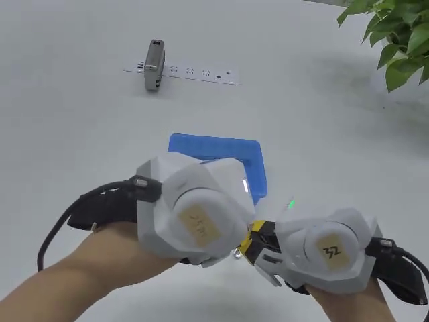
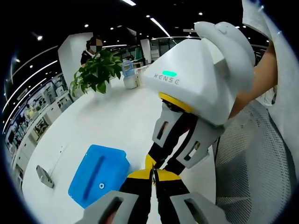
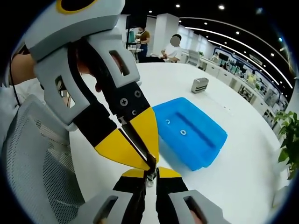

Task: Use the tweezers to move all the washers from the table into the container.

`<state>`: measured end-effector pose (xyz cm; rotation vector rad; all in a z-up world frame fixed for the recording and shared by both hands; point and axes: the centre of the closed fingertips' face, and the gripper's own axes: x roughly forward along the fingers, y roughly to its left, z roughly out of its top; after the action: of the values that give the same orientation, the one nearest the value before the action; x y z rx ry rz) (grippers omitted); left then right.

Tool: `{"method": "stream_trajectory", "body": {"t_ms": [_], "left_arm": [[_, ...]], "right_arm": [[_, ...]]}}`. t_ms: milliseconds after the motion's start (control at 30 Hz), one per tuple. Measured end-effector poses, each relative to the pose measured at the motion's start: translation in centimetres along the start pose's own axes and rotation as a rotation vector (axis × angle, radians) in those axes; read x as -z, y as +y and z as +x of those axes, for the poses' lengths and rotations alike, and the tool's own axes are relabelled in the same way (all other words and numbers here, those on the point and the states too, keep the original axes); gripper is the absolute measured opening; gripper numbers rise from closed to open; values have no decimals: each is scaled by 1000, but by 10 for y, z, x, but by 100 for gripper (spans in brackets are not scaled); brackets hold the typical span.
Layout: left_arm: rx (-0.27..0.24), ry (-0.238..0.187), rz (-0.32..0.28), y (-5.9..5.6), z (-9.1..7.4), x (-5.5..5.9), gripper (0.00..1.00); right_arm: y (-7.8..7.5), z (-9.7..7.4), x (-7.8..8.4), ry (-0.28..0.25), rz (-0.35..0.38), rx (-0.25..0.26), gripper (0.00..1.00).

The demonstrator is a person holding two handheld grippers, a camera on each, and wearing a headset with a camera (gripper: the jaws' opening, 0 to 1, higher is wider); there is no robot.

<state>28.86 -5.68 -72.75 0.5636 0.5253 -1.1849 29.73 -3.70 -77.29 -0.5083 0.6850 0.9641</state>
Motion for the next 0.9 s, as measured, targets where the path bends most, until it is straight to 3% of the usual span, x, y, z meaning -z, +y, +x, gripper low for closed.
{"method": "stream_trajectory", "body": {"t_ms": [333, 900], "left_arm": [[-56, -54, -7, 11, -14, -16, 0], [-123, -93, 36, 31, -33, -31, 0]], "right_arm": [[-9, -11, -20, -25, -27, 20, 3], [-20, -17, -51, -52, -123, 36, 3]]}}
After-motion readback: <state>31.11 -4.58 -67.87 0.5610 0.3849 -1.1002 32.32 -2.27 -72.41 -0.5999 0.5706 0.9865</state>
